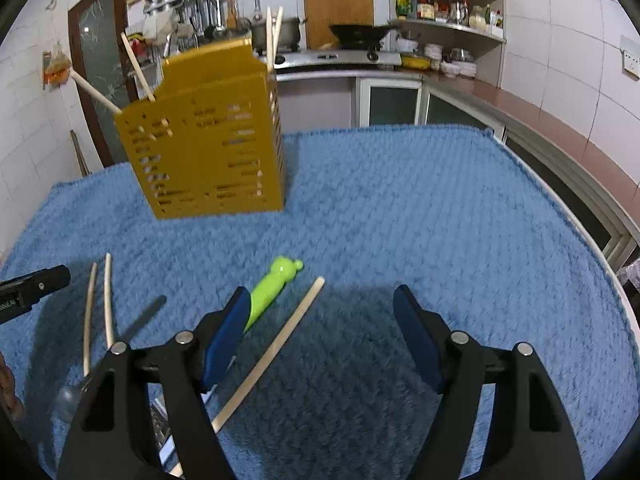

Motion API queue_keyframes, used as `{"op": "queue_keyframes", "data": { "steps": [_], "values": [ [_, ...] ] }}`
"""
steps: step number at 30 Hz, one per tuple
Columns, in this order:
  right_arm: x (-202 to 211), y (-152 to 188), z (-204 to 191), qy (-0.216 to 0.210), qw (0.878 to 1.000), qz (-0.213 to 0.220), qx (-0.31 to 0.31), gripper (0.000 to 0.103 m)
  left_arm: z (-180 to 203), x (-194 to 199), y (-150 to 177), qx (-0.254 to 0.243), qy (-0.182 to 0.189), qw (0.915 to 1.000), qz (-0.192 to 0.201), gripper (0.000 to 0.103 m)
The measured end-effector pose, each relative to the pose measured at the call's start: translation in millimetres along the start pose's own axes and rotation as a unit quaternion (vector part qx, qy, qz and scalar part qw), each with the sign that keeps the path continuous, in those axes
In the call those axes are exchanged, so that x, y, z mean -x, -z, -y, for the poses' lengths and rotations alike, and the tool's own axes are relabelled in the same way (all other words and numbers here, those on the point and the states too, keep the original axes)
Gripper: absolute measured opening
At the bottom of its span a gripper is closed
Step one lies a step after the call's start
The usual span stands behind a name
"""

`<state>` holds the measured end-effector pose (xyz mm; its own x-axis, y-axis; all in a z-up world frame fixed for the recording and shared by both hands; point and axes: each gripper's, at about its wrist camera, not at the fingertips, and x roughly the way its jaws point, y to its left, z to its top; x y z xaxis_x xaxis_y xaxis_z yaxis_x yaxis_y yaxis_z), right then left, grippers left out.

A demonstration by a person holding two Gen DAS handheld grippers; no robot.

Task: Organize utensils
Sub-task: 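Close the left gripper on another chopstick while the right gripper grasps a chopstick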

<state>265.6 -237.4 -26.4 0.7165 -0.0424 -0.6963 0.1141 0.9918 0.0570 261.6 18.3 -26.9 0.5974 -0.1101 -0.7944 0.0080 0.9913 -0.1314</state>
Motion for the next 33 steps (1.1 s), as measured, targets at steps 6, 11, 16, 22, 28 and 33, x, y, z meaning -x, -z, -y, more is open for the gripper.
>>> {"op": "queue_keyframes", "data": {
  "steps": [6,11,16,22,28,33],
  "values": [
    [-19.5,3.0,3.0,-0.010,0.999,-0.039,-0.029,0.051,10.0,-22.5,0.2,0.012,-0.010,0.9990,-0.042,0.032],
    [-30.3,5.2,-2.0,-0.002,0.998,-0.060,-0.034,0.039,13.1,-31.8,-0.6,0.012,-0.024,0.9984,-0.049,0.029],
    [-31.4,0.8,-11.9,0.025,0.997,-0.069,-0.025,0.020,17.3,-37.3,-6.1,0.016,-0.038,0.9978,-0.052,0.022],
    [-34.1,-4.4,-16.5,0.024,0.997,-0.075,-0.018,0.008,25.3,-41.7,-9.9,-0.002,-0.048,0.9977,-0.048,0.011],
    [-32.7,-8.7,-1.1,-0.004,0.996,-0.084,-0.026,0.007,23.5,-39.2,-13.4,-0.006,-0.033,0.9980,-0.053,0.010],
    [-29.2,-10.0,1.6,-0.017,0.995,-0.092,-0.017,0.007,18.9,-42.4,-20.1,-0.037,-0.021,0.9968,-0.067,0.011]
  ]
}}
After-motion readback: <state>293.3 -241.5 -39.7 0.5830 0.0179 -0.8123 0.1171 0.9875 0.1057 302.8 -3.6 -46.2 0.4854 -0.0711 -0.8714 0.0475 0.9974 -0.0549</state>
